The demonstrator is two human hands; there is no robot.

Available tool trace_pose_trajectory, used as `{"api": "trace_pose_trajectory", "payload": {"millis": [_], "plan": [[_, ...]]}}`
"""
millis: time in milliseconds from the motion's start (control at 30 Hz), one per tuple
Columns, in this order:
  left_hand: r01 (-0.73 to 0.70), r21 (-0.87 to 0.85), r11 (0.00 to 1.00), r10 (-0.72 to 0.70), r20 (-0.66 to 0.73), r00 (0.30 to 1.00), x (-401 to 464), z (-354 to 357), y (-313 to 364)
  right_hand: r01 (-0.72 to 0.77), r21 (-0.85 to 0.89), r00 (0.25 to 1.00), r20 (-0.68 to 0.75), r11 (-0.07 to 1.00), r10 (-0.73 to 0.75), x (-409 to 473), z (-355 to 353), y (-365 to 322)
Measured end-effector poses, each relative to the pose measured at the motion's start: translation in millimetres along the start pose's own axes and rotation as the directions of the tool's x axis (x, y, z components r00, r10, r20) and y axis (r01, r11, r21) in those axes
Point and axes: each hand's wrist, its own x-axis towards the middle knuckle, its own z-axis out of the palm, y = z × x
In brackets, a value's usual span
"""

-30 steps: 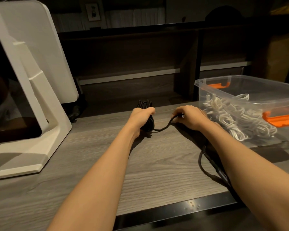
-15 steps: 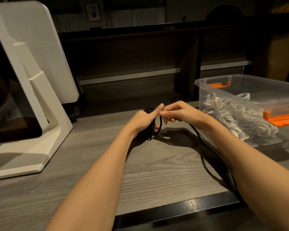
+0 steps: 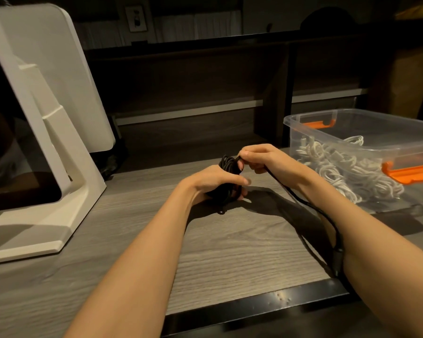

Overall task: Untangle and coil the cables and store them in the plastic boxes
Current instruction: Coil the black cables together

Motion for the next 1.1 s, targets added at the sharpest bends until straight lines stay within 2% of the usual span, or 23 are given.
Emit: {"api": "trace_pose_trajectory", "payload": {"millis": [133, 300, 333, 400, 467, 533, 567, 633, 733, 800, 867, 933, 1100], "plan": [[0.021, -0.108, 0.994, -0.033, -0.107, 0.994, 0, 3, 1, -0.011, 0.039, 0.993, -0.120, 0.999, 0.016, 0, 3, -3], [0.044, -0.038, 0.998, -0.055, -0.342, 0.938, 8, 11, 4, -0.001, 0.044, 0.956, -0.294, 0.999, 0.014, 3, 3, 2], [0.058, -0.032, 0.998, -0.066, -0.389, 0.919, 11, 12, 4, -0.016, 0.075, 0.958, -0.286, 0.997, 0.037, 4, 2, 3], [0.088, -0.028, 0.996, -0.090, -0.517, 0.851, 17, 11, 0, -0.098, 0.216, 0.975, -0.176, 0.972, 0.137, 4, -1, 4], [0.127, 0.006, 0.992, -0.090, -0.669, 0.737, 23, 6, -5, -0.231, 0.350, 0.966, -0.026, 0.908, 0.255, 3, -6, 4], [0.202, 0.084, 0.976, -0.068, -0.763, 0.642, 27, -1, -11, -0.301, 0.381, 0.946, 0.005, 0.874, 0.323, 2, -8, 6], [0.243, 0.127, 0.962, -0.054, -0.780, 0.623, 29, -3, -13, -0.309, 0.331, 0.941, -0.031, 0.891, 0.338, 2, -8, 7], [0.304, 0.216, 0.928, -0.019, -0.786, 0.618, 30, -2, -15, -0.306, 0.081, 0.934, -0.170, 0.949, 0.315, 4, -6, 10], [0.355, 0.314, 0.881, 0.022, -0.775, 0.632, 30, 2, -13, -0.189, -0.268, 0.939, -0.330, 0.945, 0.094, 9, -2, 16], [0.372, 0.350, 0.860, 0.023, -0.755, 0.656, 28, 2, -11, -0.121, -0.499, 0.942, -0.330, 0.858, -0.059, 10, 0, 20], [0.379, 0.372, 0.847, 0.012, -0.726, 0.688, 26, 1, -10, -0.096, -0.701, 0.935, -0.306, 0.706, -0.177, 10, 0, 20], [0.388, 0.391, 0.834, -0.004, -0.700, 0.714, 24, -2, -10, -0.028, -0.766, 0.915, -0.279, 0.642, -0.293, 10, 0, 18], [0.368, 0.452, 0.813, -0.035, -0.592, 0.805, 27, -6, -10, 0.174, -0.797, 0.853, -0.171, 0.578, -0.493, 11, 5, 10]]}}
